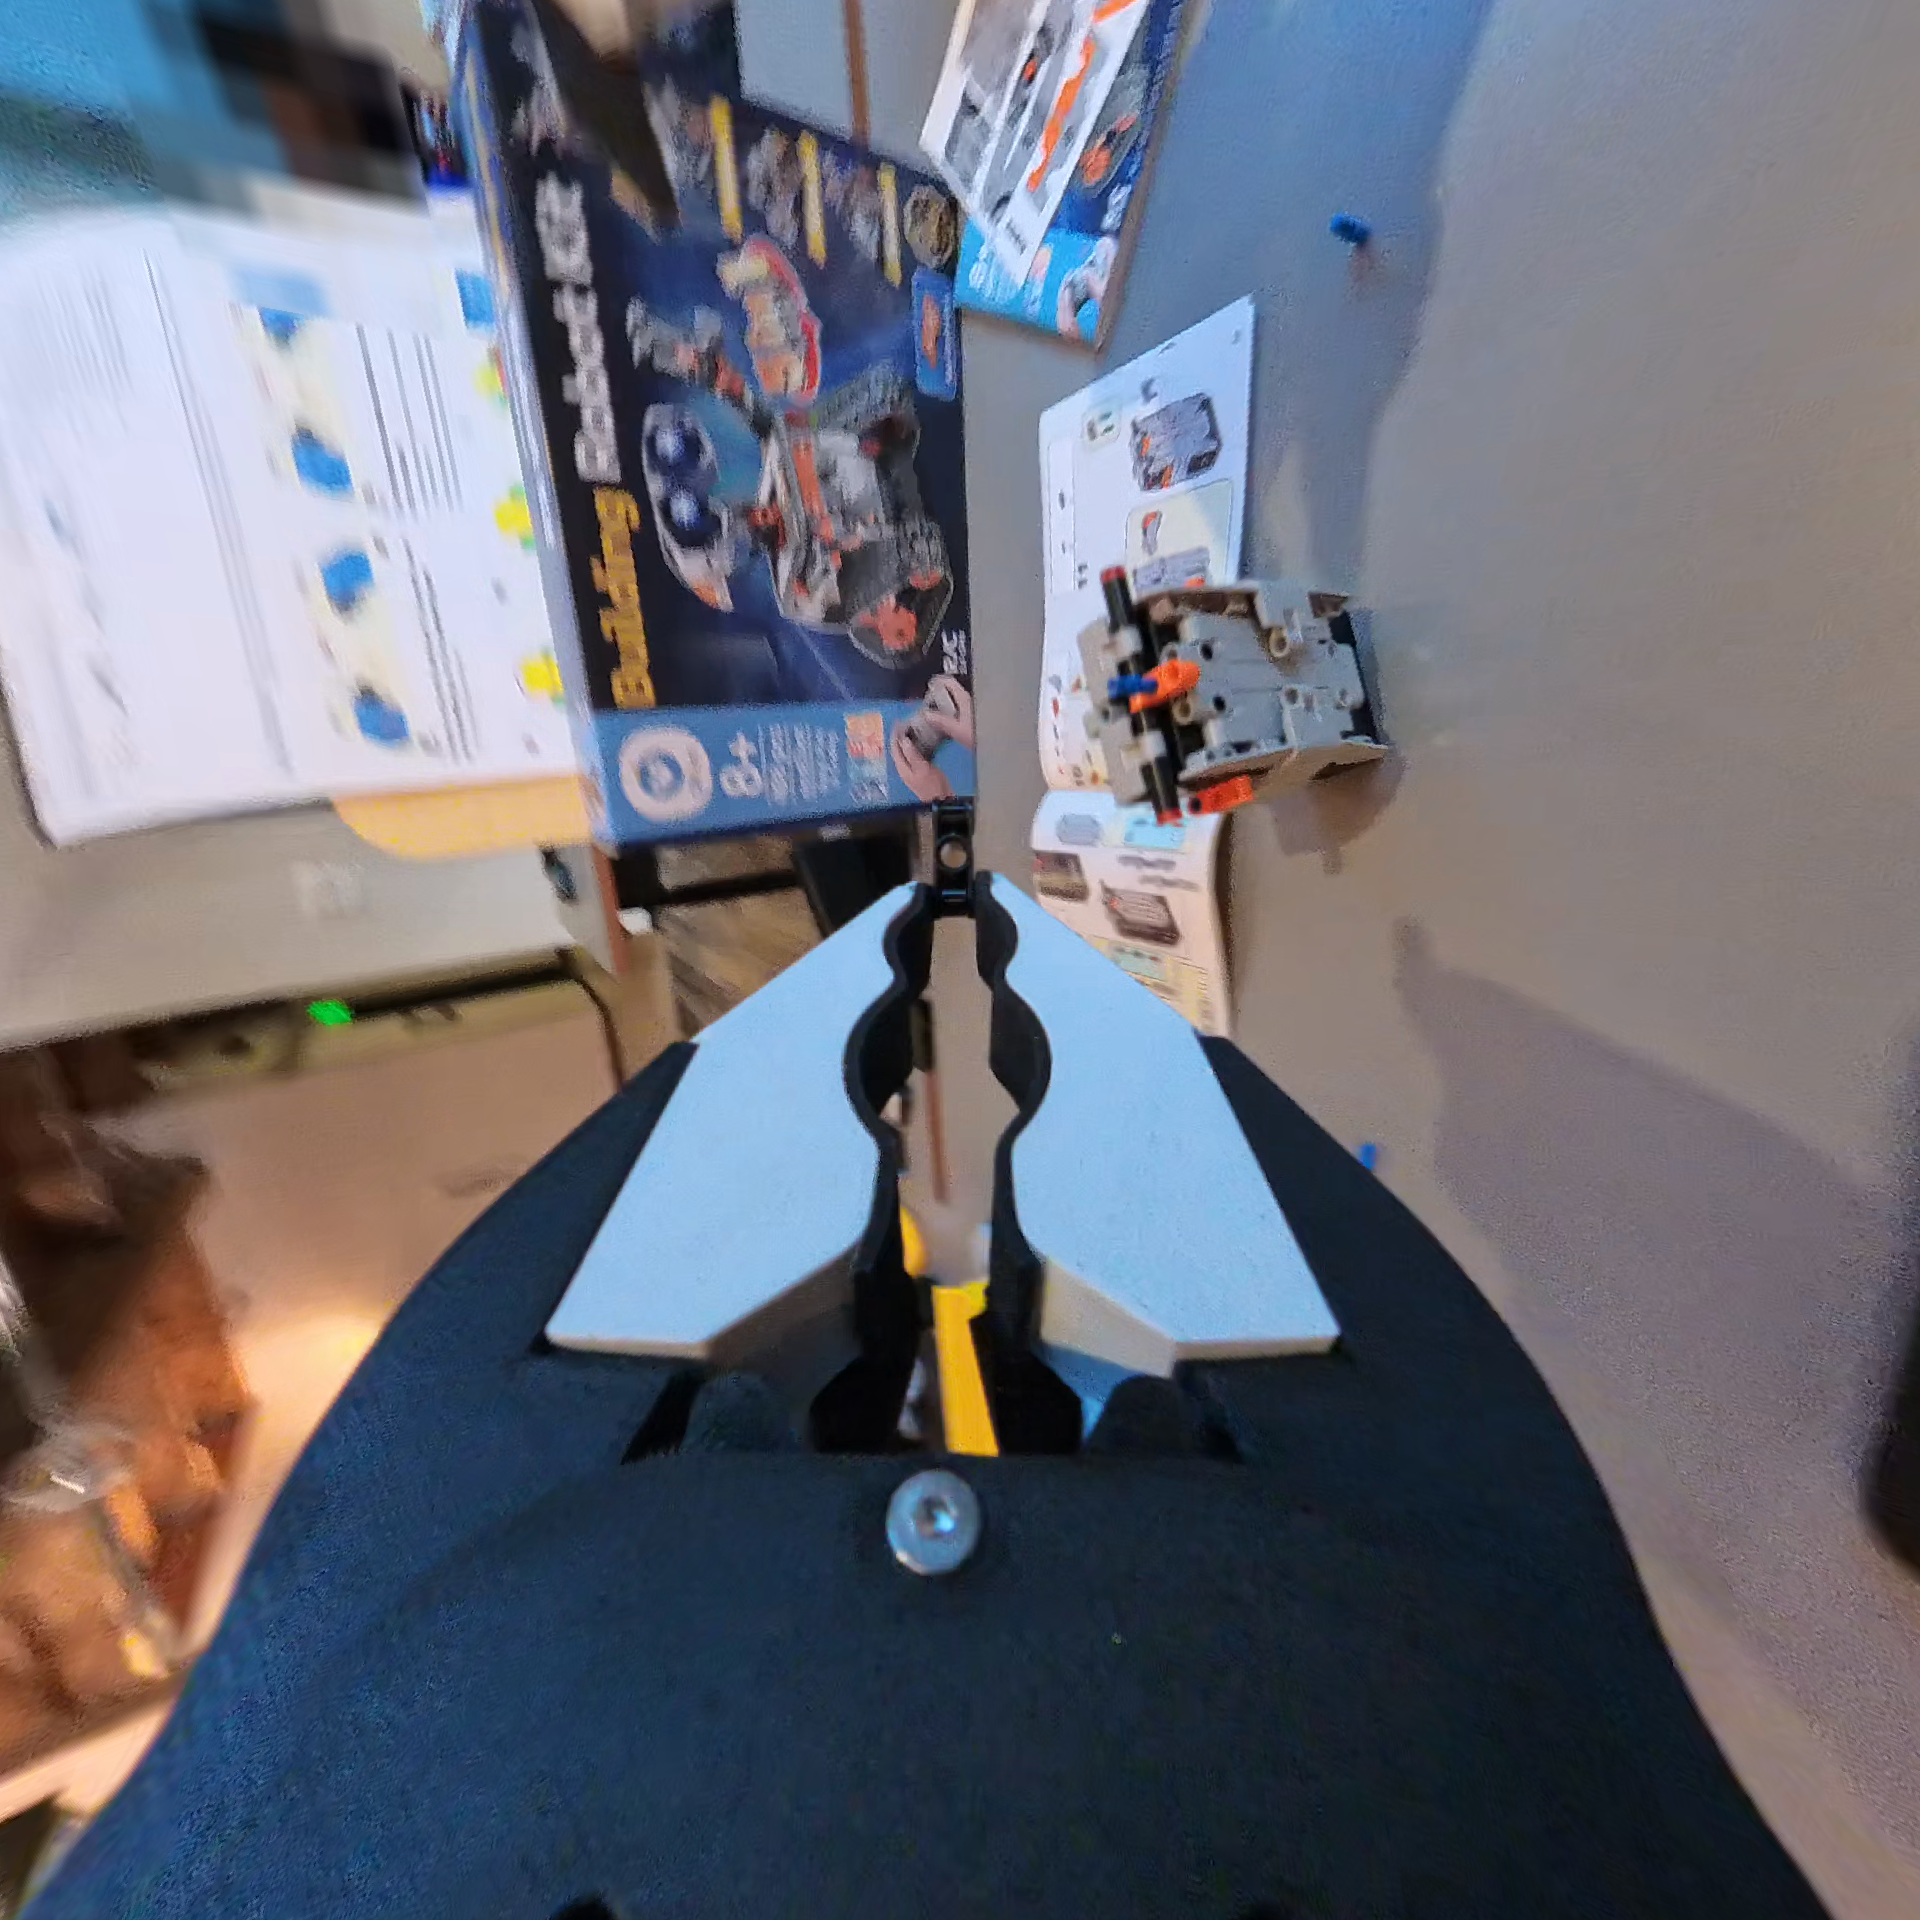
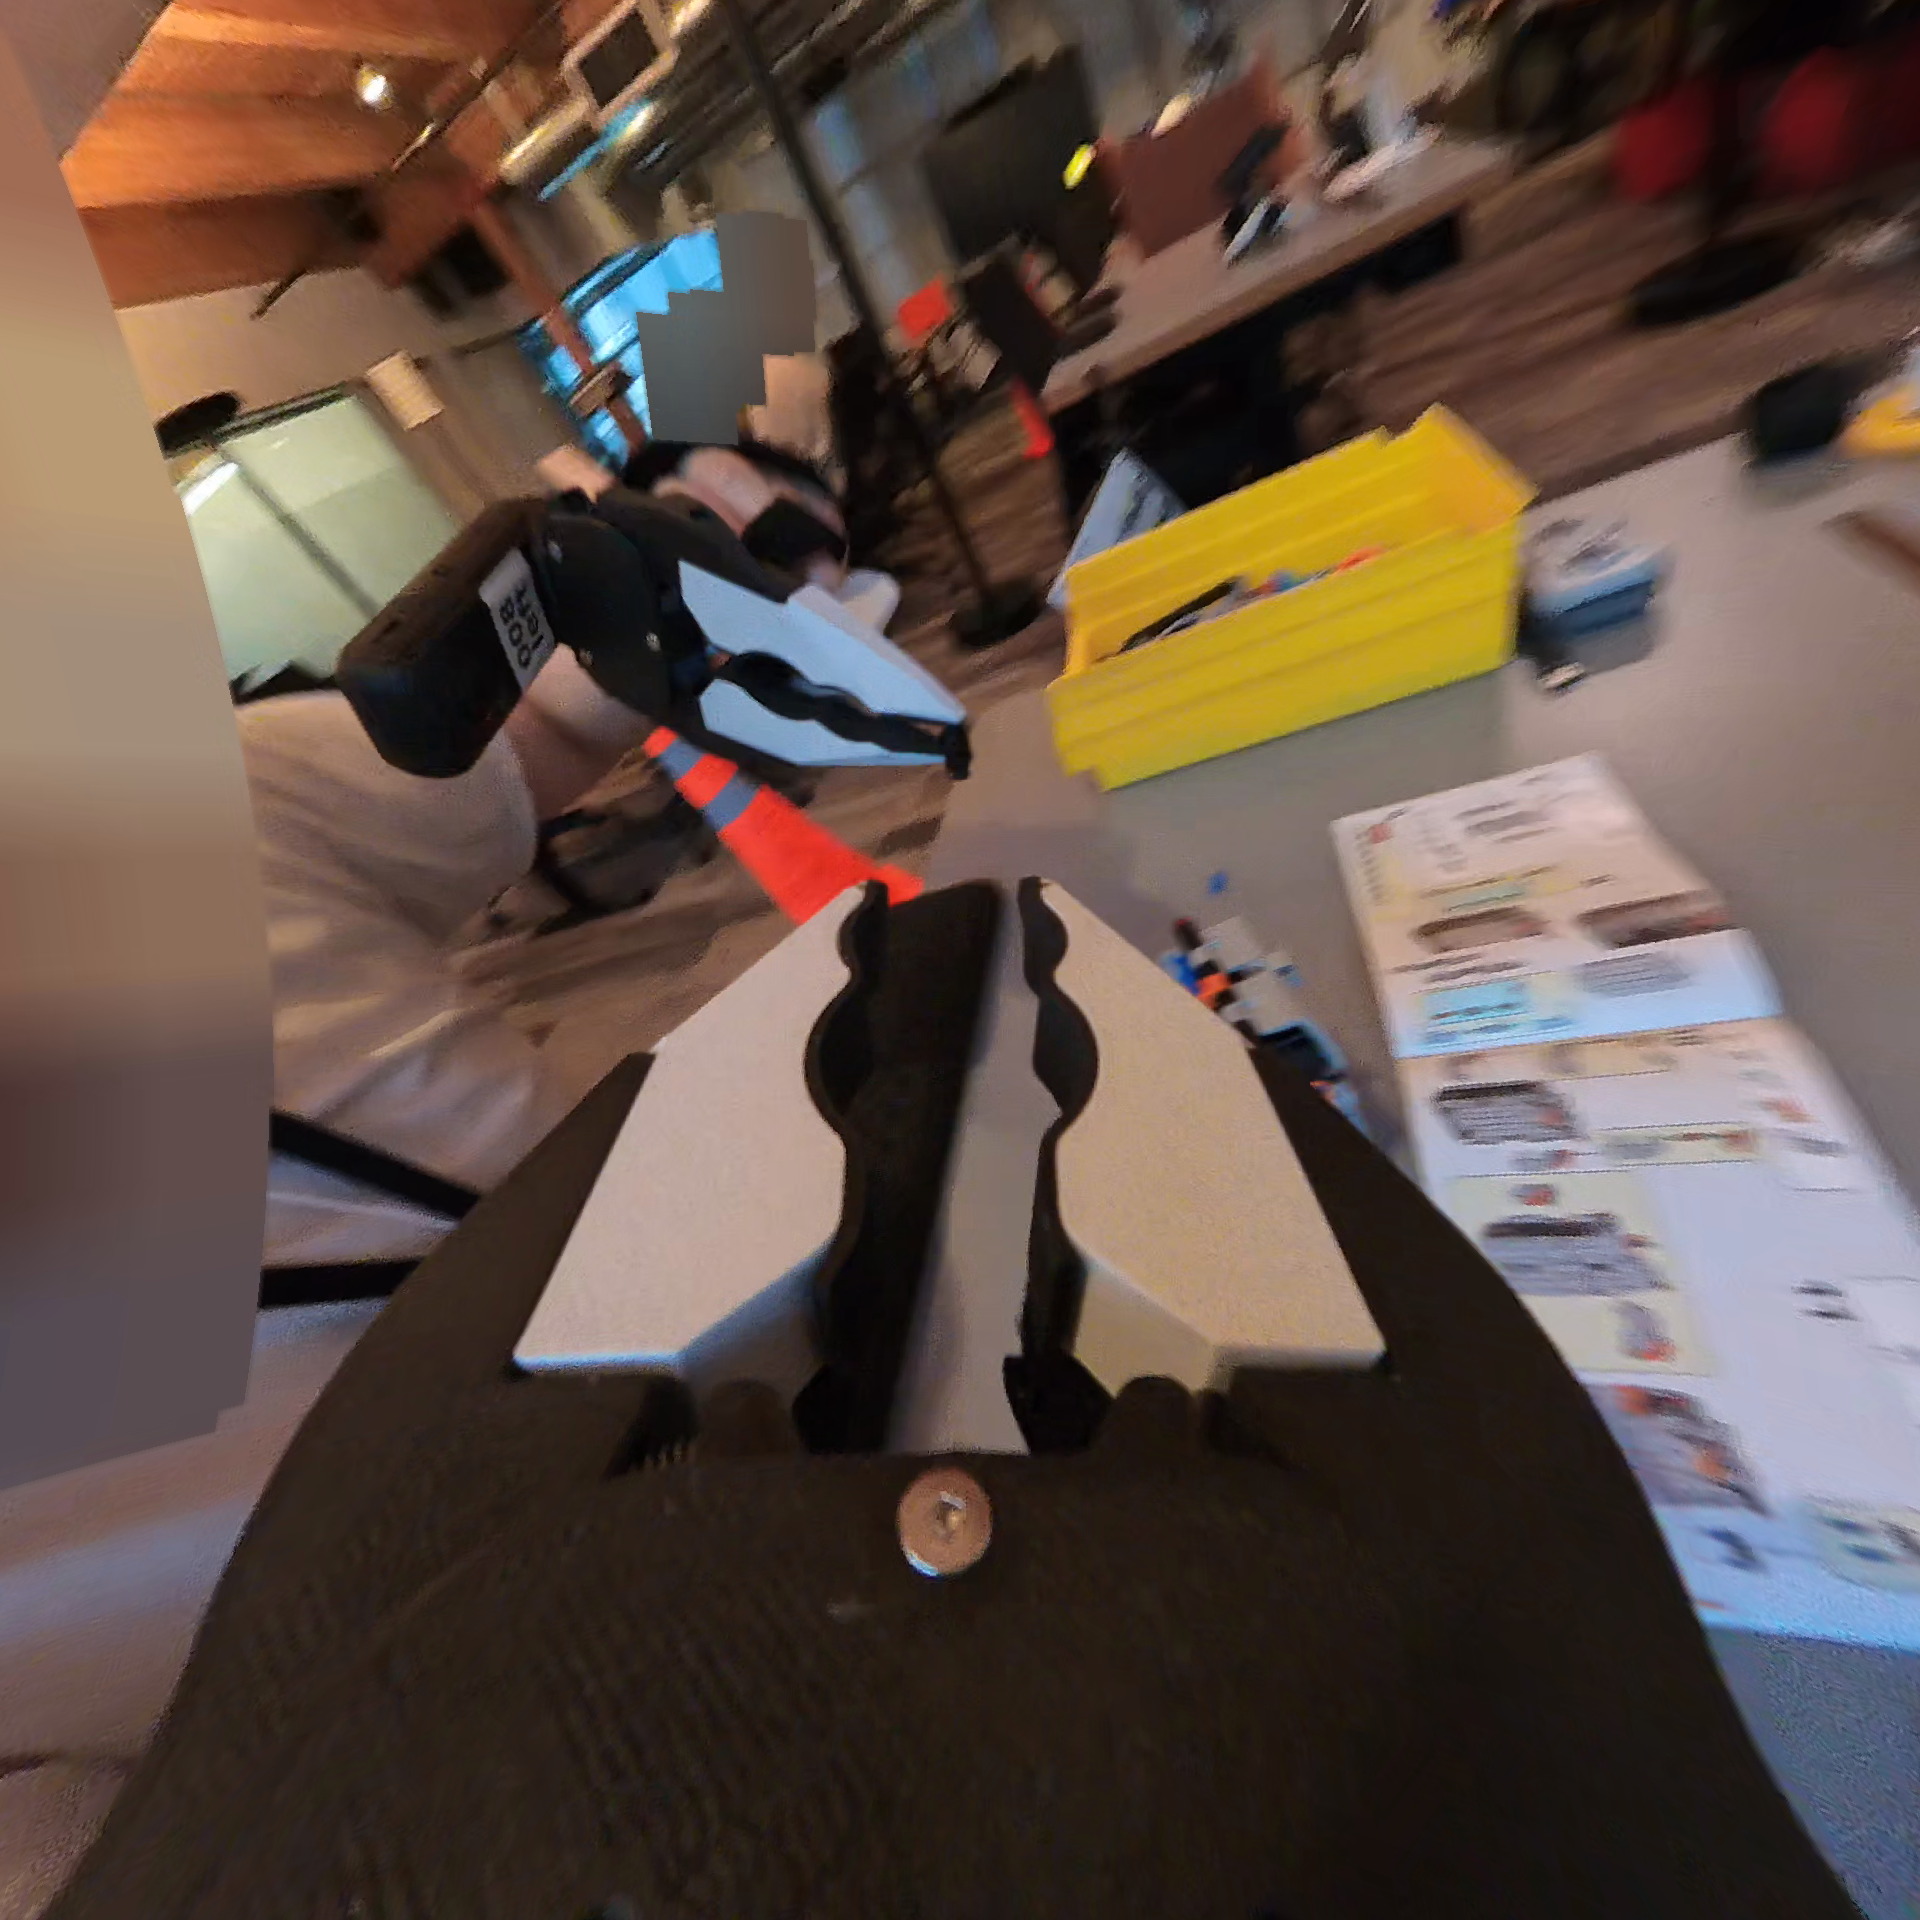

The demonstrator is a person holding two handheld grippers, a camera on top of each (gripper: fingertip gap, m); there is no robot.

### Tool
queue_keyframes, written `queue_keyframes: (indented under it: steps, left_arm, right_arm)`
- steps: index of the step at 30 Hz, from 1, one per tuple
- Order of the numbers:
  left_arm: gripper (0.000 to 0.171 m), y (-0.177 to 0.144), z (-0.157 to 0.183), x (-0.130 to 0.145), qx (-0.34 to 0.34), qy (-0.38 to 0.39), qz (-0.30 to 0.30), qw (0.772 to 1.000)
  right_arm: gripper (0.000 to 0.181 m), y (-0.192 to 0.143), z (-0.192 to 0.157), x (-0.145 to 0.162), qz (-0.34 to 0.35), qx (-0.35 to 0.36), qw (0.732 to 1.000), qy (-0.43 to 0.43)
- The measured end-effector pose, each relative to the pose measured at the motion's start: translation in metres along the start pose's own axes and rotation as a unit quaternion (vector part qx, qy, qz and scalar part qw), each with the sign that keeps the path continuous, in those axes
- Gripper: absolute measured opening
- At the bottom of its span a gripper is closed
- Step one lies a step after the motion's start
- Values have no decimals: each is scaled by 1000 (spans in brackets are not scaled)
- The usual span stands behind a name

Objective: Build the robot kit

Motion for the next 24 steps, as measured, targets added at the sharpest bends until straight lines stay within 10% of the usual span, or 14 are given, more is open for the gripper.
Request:
queue_keyframes:
  steps: [6,24]
  left_arm:
    - [5,20,14,-29,43,131,14,990]
    - [5,35,30,-52,82,165,38,982]
  right_arm:
    - [30,46,-7,40,-104,-43,993,30]
    - [8,62,-6,75,-206,-37,977,-34]
Point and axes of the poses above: each gripper's, where its closed fingertips meet, y out along the fingers, x out of its underside, z = x × y across the jaws, the point moved 2 cm from there along -y, back along the fingers, and after that the axes turned 10 degrees about z, right-handed, at the moved point
